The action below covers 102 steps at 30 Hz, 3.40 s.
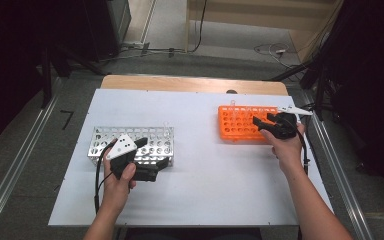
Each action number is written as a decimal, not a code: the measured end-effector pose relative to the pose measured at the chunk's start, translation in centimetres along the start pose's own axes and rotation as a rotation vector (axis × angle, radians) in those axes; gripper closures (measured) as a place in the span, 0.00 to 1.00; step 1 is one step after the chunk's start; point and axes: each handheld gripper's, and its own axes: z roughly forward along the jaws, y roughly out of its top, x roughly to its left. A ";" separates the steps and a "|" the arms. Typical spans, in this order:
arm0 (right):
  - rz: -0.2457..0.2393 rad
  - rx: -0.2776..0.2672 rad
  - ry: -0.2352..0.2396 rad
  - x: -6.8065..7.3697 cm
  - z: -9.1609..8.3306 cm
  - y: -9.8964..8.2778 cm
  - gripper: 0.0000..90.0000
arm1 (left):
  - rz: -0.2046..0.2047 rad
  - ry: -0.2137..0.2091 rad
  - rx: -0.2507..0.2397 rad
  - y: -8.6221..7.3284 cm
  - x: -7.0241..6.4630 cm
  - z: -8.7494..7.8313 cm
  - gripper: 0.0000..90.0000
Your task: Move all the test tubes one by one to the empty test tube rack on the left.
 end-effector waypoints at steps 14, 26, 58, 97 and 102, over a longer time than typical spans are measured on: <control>0.053 -0.024 0.030 -1.7 2.8 -1.1 0.70 | 0.000 -0.009 0.002 -0.1 0.2 0.3 0.01; 0.035 -0.054 -0.023 -1.3 3.3 -1.1 0.82 | 0.005 -0.023 0.003 -0.2 0.1 0.5 0.05; -0.070 -0.192 0.125 3.3 -6.6 -0.7 0.82 | 0.068 -0.071 0.032 2.1 -1.8 2.5 0.04; -0.325 -0.102 0.283 14.0 -6.2 -4.5 0.82 | 0.027 -0.094 0.119 2.9 -4.4 4.0 0.26; -0.350 -0.095 0.288 14.7 -6.0 -4.6 0.82 | 0.028 -0.098 0.112 3.0 -4.7 3.9 0.34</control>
